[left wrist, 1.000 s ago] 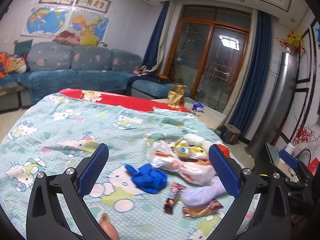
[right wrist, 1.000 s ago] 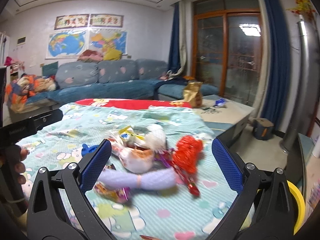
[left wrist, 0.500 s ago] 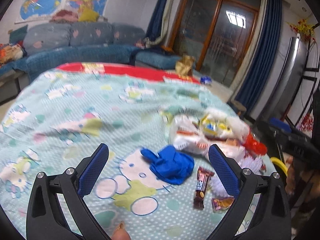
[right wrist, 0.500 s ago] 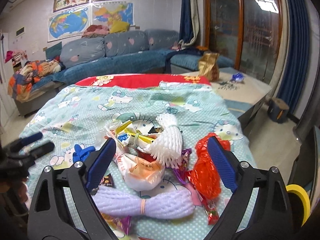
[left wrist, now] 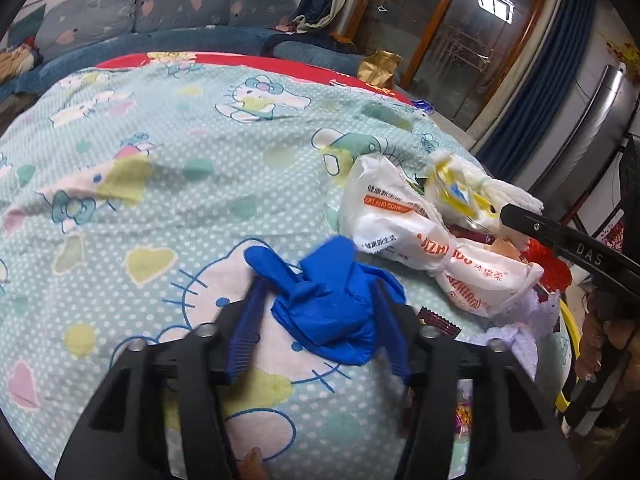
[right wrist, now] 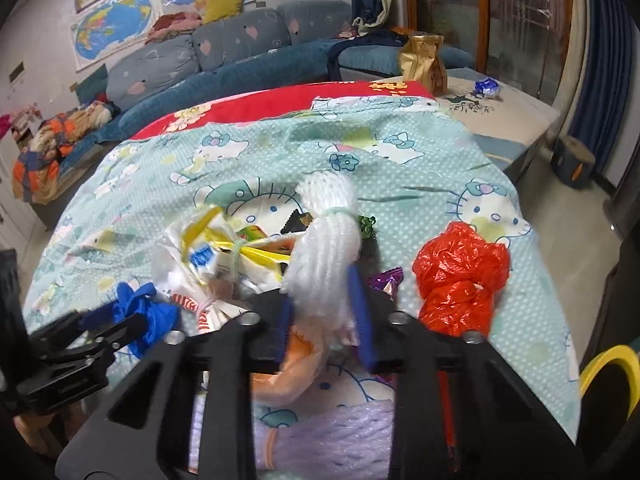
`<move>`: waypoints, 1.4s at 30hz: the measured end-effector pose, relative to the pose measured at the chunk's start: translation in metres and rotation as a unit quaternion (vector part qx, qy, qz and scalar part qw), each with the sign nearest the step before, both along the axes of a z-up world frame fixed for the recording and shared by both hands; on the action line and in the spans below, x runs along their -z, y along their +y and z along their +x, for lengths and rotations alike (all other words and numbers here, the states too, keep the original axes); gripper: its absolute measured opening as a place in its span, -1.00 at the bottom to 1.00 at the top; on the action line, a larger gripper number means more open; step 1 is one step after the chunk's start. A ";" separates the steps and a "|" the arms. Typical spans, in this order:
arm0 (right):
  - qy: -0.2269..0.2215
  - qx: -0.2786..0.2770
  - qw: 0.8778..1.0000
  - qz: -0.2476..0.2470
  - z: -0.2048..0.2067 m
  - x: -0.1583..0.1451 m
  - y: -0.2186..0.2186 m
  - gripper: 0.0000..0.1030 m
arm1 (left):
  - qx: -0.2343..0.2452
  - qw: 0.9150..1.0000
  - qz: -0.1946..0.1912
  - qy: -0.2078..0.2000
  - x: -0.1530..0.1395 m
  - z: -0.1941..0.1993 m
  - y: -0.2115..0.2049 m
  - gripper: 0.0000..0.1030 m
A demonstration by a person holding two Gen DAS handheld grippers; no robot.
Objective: Collect trash
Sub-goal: 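Grasp the blue glove with the left gripper while the right grasps the white mesh net, then carry the blue glove and white mesh net over the yellow bin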
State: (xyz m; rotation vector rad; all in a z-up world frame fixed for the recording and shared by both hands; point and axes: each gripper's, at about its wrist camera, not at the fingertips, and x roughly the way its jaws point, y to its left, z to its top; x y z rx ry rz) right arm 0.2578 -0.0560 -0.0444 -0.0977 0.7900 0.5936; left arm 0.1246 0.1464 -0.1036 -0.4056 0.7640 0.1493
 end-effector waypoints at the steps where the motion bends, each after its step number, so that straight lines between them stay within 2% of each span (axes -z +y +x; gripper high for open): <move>1: -0.003 -0.003 1.000 0.007 -0.002 -0.001 -0.001 -0.72 | 0.002 1.000 -0.001 -0.002 -0.001 -0.001 0.000 -0.27; 3: -0.011 -0.004 1.000 0.016 -0.006 -0.005 -0.004 -0.74 | 0.007 1.000 0.002 -0.009 -0.005 -0.005 -0.002 -0.59; 6: -0.022 0.002 0.999 0.037 -0.012 -0.014 -0.013 -0.74 | 0.011 1.000 0.007 -0.021 -0.013 -0.009 -0.003 -0.78; 13: -0.045 0.015 0.995 0.082 -0.028 -0.038 -0.043 -0.74 | 0.016 0.997 0.012 -0.078 -0.054 -0.027 -0.006 -0.83; 20: -0.057 0.027 0.991 0.117 -0.052 -0.054 -0.080 -0.74 | 0.057 0.990 0.018 -0.128 -0.096 -0.033 -0.041 -0.83; 32: -0.088 0.062 0.987 0.122 -0.084 -0.066 -0.133 -0.74 | 0.116 0.980 0.018 -0.158 -0.118 -0.021 -0.103 -0.83; 42: -0.091 0.096 0.984 0.122 -0.092 -0.066 -0.172 -0.74 | 0.169 0.971 0.026 -0.166 -0.126 -0.017 -0.155 -0.83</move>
